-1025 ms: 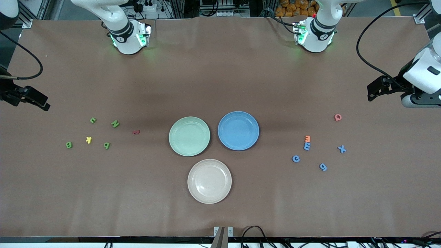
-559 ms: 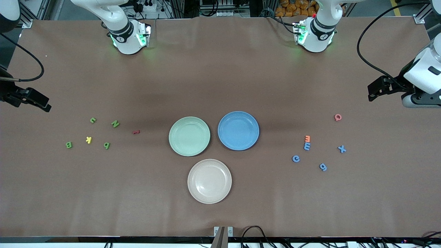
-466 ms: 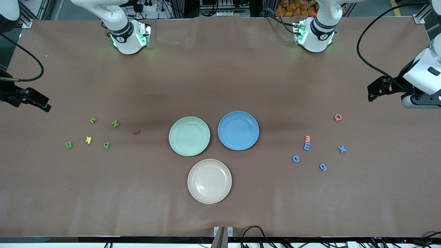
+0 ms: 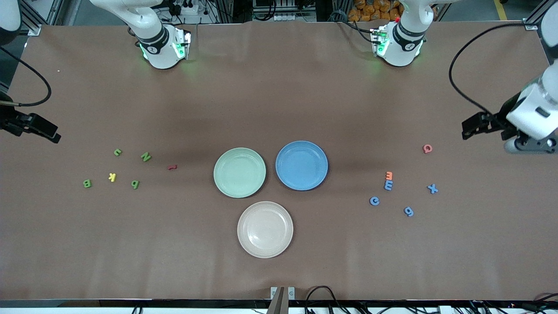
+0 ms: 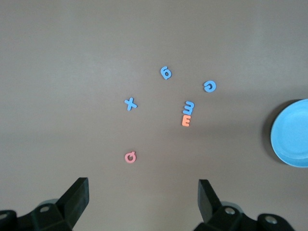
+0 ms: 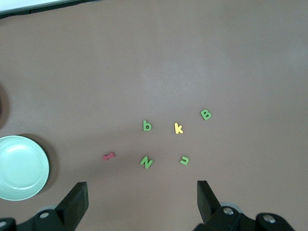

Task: Sort letters by color into matching plates
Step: 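Reach the right gripper to the green N while the left gripper reaches the blue X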

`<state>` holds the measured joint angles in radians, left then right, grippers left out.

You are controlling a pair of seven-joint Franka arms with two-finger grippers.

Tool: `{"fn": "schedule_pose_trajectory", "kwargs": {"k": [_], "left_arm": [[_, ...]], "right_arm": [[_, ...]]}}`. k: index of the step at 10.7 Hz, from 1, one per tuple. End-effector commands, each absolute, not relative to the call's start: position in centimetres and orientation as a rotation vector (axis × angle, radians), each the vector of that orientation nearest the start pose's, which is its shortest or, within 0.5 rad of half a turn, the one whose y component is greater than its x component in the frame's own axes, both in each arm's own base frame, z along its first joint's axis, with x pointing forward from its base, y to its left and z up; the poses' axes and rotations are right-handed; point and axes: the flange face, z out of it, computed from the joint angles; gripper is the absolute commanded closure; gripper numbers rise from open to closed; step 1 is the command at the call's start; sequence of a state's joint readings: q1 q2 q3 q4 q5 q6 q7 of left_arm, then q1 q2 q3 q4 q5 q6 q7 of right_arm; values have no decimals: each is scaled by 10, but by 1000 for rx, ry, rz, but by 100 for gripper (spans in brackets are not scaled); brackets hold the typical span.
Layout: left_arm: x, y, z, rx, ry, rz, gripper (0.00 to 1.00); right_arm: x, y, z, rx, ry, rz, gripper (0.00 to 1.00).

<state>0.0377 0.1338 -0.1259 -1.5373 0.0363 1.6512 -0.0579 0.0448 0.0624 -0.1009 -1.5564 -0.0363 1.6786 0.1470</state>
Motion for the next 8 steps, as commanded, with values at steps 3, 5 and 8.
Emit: {"fn": "schedule_pose_trajectory", "kwargs": {"k": [3,5,8], "left_arm": [[634,-48,470,-3143,115,142,0],[631,-35,434,-3136,83,136,0],[619,-6,387,-3137,-53,119,0]], "right_arm": [[586,-39,545,-3118,596,-47,0],[590,-34,524,-3070,801,-9,0],[594,-31,489,-2975,1100,-8,0]]}}
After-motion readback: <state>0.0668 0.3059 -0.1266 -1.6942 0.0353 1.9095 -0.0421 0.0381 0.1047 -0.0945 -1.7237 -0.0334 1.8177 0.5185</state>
